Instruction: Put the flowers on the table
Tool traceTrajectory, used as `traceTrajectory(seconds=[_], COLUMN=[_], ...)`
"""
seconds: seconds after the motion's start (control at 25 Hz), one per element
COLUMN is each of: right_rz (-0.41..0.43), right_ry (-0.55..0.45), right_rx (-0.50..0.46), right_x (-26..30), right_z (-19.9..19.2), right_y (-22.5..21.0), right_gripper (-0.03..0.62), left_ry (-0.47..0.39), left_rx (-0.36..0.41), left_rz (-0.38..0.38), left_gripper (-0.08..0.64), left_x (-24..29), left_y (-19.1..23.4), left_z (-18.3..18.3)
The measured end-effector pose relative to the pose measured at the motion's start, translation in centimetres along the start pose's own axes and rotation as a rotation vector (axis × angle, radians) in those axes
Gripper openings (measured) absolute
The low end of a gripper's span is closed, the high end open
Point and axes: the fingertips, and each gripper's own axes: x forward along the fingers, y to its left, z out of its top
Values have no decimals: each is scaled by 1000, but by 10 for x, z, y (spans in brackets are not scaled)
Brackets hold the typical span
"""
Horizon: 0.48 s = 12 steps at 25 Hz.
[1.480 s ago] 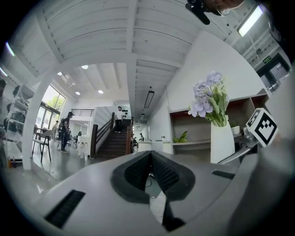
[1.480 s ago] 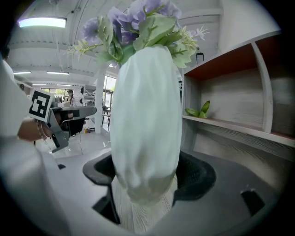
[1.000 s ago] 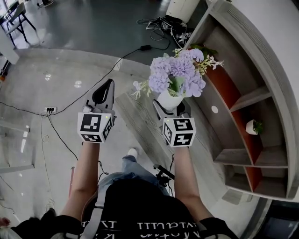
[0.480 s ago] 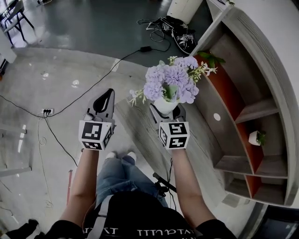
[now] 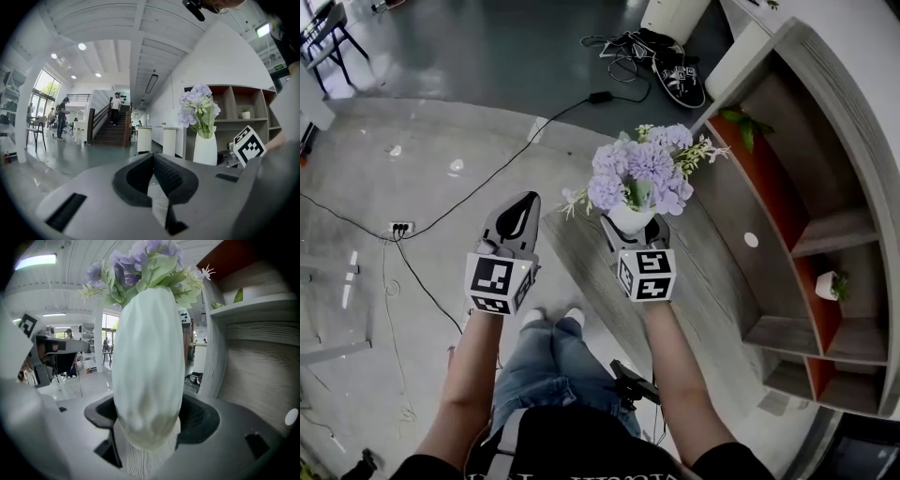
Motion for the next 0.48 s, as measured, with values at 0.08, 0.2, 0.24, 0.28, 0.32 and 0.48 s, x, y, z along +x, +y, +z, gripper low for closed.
traceTrajectory(seconds=[0.08,0.2,0.24,0.28,0.32,0.48], right_rz=[-3,-12,-16,-21,-25,-43], right_ry=[6,13,14,14,13,8], right_rx=[-13,-27,-30,-33,-35,-36], right_x=[6,14,17,20,22,33], right_z=[-4,-10,-12,-13,-14,-15], right_y=[1,2,1,-1,-2,-8], right_gripper=[373,373,373,373,373,373], left_ry=[-9,-15,-15,-16,-17,-19], left_rx=[-4,-5,-5,-5,-5,-8], left_rz=[-3,-9,-11,-11,-12,-13], left_gripper=[11,11,11,11,11,11], left_x=[1,1,1,1,1,1], left_y=[1,2,2,2,3,6], left_z=[-1,-2,-3,-4,-4,-7])
